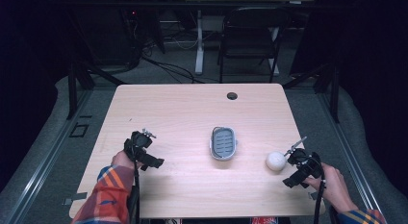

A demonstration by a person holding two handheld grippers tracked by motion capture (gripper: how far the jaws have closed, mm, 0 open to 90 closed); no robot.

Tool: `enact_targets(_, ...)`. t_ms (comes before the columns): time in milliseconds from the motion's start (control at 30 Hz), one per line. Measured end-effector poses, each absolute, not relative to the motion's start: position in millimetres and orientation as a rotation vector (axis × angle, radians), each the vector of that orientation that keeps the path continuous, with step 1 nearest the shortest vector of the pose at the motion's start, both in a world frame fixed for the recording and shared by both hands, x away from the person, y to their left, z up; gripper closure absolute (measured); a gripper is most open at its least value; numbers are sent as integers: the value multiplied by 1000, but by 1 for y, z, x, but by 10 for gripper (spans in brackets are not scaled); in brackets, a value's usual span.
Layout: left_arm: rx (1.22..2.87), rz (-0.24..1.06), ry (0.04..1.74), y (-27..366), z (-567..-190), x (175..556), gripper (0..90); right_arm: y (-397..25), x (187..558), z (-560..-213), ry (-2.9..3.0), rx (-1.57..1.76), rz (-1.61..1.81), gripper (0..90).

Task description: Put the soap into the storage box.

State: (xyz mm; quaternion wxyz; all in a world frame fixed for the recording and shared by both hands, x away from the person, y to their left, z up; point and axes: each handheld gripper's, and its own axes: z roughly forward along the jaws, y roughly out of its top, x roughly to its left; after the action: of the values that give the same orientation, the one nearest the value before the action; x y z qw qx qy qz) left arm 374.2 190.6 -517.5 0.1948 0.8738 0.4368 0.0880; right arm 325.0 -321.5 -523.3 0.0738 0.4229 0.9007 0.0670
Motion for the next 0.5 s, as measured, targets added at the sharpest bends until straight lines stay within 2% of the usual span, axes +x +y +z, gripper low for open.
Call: enact_targets(500,2450,247,1221,191,-517,374,0,-315,324,-522,2692,1241,235,21)
